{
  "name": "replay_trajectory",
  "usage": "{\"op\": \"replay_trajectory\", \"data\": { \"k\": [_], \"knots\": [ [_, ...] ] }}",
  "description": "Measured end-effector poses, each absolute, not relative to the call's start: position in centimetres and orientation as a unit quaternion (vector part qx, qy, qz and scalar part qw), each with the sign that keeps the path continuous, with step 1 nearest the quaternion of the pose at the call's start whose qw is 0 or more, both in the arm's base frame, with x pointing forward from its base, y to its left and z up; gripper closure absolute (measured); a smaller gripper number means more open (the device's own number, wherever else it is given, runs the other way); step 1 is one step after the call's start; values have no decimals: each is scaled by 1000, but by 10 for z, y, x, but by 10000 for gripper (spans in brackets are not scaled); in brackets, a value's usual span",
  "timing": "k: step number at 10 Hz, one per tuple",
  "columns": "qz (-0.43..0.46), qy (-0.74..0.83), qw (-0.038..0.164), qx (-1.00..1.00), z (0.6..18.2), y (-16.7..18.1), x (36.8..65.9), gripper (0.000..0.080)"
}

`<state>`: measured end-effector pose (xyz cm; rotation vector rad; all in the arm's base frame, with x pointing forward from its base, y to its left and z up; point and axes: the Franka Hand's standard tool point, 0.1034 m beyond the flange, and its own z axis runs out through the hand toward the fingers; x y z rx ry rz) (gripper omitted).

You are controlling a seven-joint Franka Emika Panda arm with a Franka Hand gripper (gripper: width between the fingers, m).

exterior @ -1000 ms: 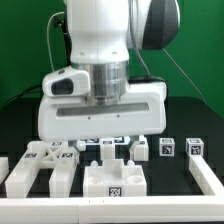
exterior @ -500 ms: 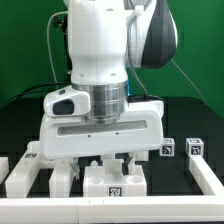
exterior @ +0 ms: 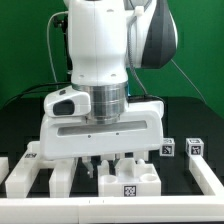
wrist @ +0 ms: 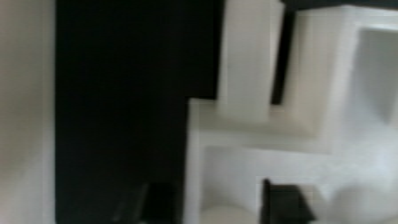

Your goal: Assemble chair

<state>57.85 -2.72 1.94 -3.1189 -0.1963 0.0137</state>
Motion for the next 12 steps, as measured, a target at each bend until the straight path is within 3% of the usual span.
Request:
{"op": "replay_trajectory", "data": {
  "k": [1, 2, 9, 12],
  "knots": [
    [4, -63, 8, -998, 19, -27, 578, 721],
    [4, -63, 8, -998, 19, -27, 579, 770],
    [-1, -52, 7, -999, 20, -25, 581, 770],
    [-15, -10, 18, -1000, 19, 19, 602, 770]
  ]
}}
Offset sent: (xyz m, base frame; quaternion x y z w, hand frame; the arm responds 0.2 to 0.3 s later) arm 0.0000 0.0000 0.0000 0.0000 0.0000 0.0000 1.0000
